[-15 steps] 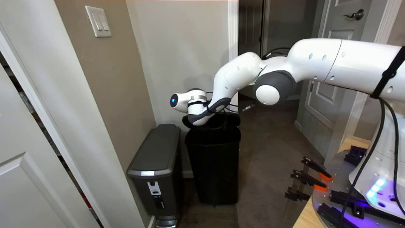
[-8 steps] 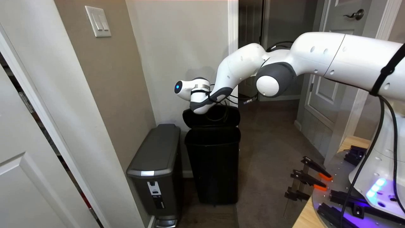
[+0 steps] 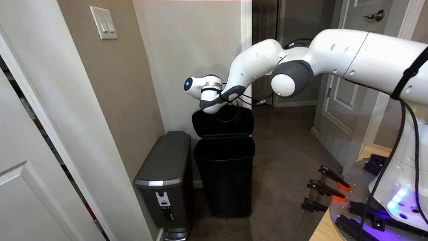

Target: Fully open the black bin

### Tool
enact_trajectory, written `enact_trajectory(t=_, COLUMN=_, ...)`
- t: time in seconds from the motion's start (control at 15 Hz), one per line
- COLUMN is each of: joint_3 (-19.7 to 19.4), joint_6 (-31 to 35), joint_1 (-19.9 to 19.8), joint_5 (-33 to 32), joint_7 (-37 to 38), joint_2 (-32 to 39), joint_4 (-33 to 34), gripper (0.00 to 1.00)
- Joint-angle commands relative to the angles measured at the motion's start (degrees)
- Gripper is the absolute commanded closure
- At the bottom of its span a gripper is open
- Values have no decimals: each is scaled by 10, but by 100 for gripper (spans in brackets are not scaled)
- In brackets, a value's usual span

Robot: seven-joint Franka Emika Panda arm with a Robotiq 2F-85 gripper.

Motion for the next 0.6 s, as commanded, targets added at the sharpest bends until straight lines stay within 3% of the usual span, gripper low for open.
enact_trajectory(t=0.0, joint_3=-1, joint_6=-7, joint_1=10, joint_5=-2, joint_7=10, joint_2=-45, joint_4=-34, gripper=0)
enact_trajectory(t=0.53, joint_3=-3, joint_6=-23, joint_1=20, joint_5=-2, joint_7=14, joint_2=-72, joint_4=-38, gripper=0)
